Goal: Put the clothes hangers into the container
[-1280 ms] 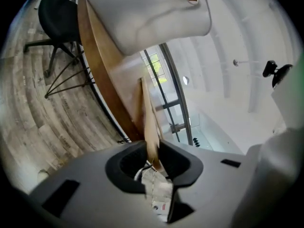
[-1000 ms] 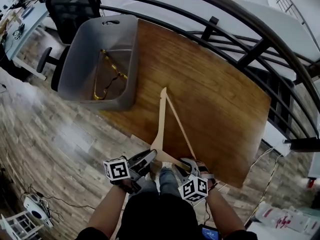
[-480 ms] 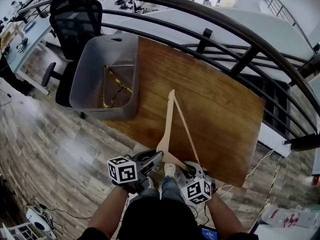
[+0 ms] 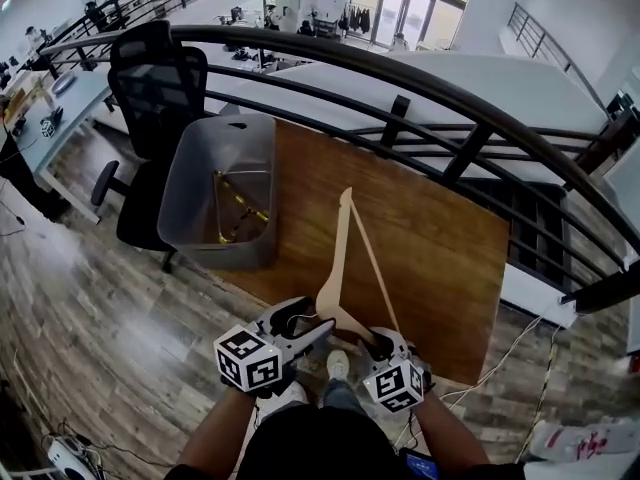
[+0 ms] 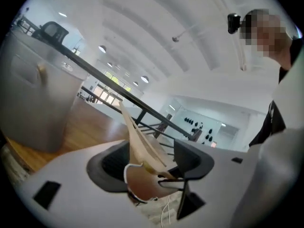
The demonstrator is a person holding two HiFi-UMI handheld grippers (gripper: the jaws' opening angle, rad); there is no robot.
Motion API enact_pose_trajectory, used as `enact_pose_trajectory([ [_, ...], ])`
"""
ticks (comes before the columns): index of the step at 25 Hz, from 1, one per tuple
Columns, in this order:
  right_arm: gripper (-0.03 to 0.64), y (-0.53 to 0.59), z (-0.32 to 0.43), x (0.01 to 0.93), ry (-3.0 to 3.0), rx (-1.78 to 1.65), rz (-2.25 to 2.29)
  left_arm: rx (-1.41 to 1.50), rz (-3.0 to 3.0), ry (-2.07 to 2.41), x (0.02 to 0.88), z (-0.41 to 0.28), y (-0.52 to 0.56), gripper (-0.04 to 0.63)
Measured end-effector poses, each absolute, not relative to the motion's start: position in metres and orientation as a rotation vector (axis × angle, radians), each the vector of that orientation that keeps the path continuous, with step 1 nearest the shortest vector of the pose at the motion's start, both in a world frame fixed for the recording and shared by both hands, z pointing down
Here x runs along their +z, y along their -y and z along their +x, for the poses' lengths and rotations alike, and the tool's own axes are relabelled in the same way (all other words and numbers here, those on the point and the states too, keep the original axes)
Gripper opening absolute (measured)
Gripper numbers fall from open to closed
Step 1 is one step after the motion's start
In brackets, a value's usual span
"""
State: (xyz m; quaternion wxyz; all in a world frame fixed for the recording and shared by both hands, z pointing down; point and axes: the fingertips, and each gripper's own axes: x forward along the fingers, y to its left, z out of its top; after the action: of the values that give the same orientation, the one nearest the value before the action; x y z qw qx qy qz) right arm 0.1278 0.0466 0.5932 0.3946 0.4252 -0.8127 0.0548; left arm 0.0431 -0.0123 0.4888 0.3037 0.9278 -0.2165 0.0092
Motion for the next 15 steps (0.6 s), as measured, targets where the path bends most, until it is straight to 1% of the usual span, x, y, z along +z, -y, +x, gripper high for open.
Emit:
enact_pose_trajectory([
  [3, 0.064, -0.043, 0.131, 0.583, 2.059, 0.142, 1.095, -0.072, 2.45, 0.609, 0.466, 0.026, 0.02, 0.285],
  [6, 0.064, -0.035, 0.128, 0.567, 2.073, 0.116, 1.109, -0.111, 2.468, 0.64, 0.448, 0.007, 0.024, 0.285],
  [11, 0.064, -0.009, 0.113, 0.534, 2.116, 0.091, 1.123, -0.144, 2.498, 0.741, 0.43, -0.033, 0.023, 0.285],
  [15, 0.064, 0.02, 0.089, 0.496, 2.214, 0.132, 1.12, -0.104, 2.55, 0.83, 0.426, -0.063, 0.022, 0.284],
])
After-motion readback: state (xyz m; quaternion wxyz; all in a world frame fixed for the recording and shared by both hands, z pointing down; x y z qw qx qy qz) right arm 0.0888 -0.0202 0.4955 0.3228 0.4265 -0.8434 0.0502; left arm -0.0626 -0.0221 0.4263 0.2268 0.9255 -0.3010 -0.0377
